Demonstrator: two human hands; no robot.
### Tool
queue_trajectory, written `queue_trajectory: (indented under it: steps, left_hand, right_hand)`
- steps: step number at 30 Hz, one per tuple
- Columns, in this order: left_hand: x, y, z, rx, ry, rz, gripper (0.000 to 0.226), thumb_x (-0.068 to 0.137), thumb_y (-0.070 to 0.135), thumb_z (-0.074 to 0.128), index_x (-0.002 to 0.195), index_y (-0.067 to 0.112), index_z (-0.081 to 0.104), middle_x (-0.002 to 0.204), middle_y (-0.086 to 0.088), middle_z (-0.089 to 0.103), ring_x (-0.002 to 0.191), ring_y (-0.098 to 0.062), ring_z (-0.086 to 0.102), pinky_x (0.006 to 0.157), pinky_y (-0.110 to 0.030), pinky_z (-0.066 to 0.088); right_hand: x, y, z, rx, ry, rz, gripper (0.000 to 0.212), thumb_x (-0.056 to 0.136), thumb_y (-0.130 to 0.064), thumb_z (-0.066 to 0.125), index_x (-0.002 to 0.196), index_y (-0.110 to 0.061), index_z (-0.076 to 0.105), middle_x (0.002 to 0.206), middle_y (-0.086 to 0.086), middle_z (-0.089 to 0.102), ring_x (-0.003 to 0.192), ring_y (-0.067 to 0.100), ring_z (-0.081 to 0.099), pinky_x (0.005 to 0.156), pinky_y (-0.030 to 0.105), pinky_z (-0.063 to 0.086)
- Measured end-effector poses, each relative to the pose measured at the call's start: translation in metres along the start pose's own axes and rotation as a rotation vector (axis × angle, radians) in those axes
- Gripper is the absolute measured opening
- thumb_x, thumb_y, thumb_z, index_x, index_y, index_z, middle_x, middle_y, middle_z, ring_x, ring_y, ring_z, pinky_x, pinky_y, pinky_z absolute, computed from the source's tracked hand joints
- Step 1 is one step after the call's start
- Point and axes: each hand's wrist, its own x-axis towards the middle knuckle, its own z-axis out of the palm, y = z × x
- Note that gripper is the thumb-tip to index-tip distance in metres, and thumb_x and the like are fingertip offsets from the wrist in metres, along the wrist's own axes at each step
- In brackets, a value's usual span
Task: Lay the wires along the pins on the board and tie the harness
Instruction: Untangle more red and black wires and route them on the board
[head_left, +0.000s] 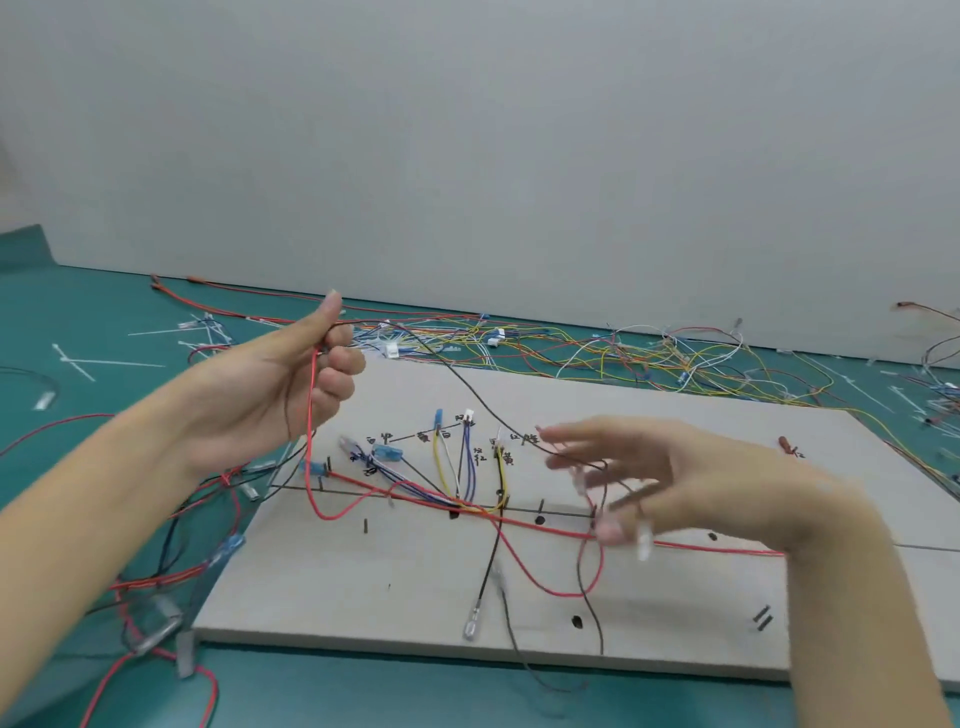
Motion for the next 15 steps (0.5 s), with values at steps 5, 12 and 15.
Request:
queue_trajectory:
  steps: [5,12,15]
  left_hand:
    - [-0.009,0.007,-0.001,-0.400,-0.378,-0.234,0.040,0.104,0.043,0.037,0.091,0.008,0.051,0.069,0.005,0.034,0.053,-0.007,0.036,0.048,-0.019,0.034]
    - [-0.008,0.001,0.028,-0.014,-0.037,0.084,0.029,0.093,0.029,0.046,0.066,0.020,0.037,0.060,0.007,0.020,0.052,-0.009,0.022,0.049,-0.020,0.024]
    - [-0.010,-0.006,0.039,0.036,-0.127,0.147,0.029,0.071,0.013,0.052,0.065,0.021,0.026,0.059,0.006,0.021,0.055,-0.014,0.020,0.053,-0.024,0.026]
  right_hand:
    - [-0.015,-0.009,-0.012,-0.174,0.208,0.100,0.078,0.083,0.008,0.057,0.115,-0.063,0.054,0.120,-0.037,0.057,0.121,-0.008,0.048,0.098,0.029,0.044]
    - [0.017,-0.044,0.015,0.100,0.893,-0.373,0.049,0.069,0.013,0.039,0.091,-0.016,0.071,0.098,0.003,0.073,0.087,0.016,0.064,0.068,0.015,0.041]
    - [0.040,-0.059,0.038,0.143,0.655,-0.346,0.030,0.090,0.007,0.046,0.099,-0.010,0.069,0.100,0.007,0.073,0.095,0.008,0.065,0.084,0.017,0.048]
